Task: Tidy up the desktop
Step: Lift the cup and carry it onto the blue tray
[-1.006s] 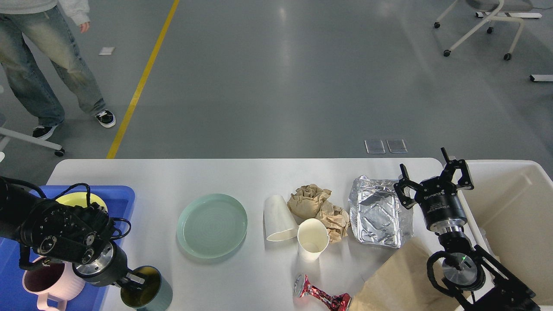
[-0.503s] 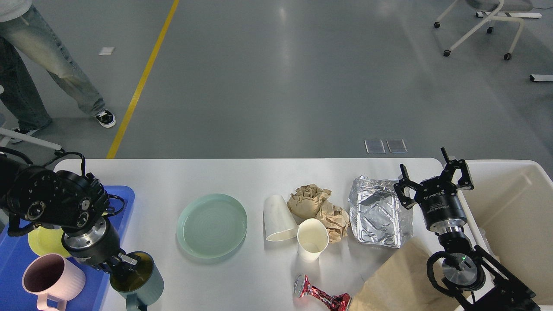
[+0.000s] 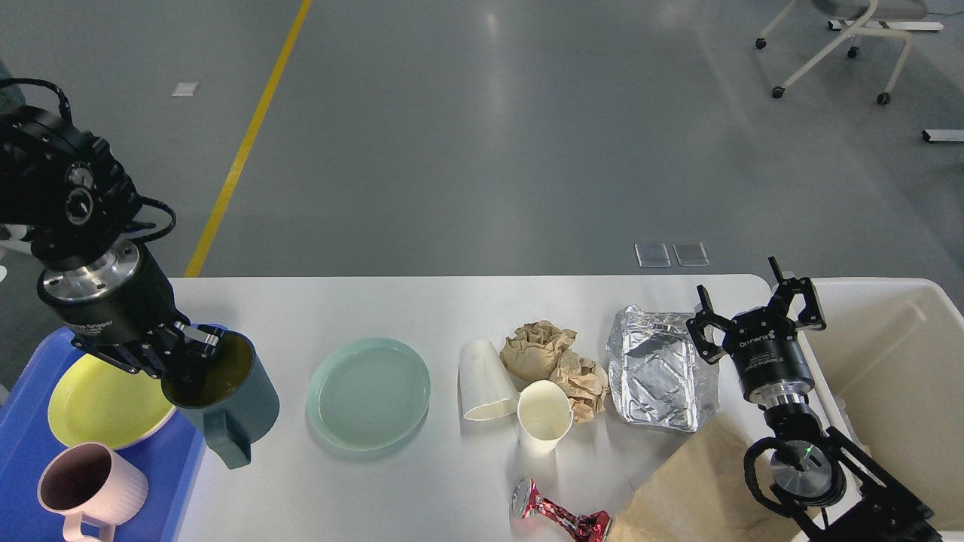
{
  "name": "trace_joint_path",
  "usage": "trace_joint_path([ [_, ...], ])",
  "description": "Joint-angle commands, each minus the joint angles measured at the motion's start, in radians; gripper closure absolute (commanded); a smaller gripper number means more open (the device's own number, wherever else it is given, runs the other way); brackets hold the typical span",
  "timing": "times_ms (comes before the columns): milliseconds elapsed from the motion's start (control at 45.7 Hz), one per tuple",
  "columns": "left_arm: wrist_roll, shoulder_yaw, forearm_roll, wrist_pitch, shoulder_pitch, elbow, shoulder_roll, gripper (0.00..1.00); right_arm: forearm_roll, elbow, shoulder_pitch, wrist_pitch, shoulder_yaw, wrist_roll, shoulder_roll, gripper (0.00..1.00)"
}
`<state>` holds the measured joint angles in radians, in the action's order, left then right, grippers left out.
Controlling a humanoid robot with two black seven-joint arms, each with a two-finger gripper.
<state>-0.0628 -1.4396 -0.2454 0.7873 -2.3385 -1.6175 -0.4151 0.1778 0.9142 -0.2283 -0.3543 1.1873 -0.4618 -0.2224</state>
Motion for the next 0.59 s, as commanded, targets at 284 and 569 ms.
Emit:
trace_joint_path([
  [284, -0.1, -0.131, 0.133, 0.095, -0.246, -0.11, 0.128, 1.0, 0.0, 0.0, 0.0, 0.0, 0.0, 0.0, 0.0, 0.0],
  [569, -0.092, -0.242, 0.109, 0.128, -0.242, -0.044, 0.026, 1.0, -0.001, 0.0, 0.001, 0.0, 0.0, 0.0, 0.0, 0.0],
])
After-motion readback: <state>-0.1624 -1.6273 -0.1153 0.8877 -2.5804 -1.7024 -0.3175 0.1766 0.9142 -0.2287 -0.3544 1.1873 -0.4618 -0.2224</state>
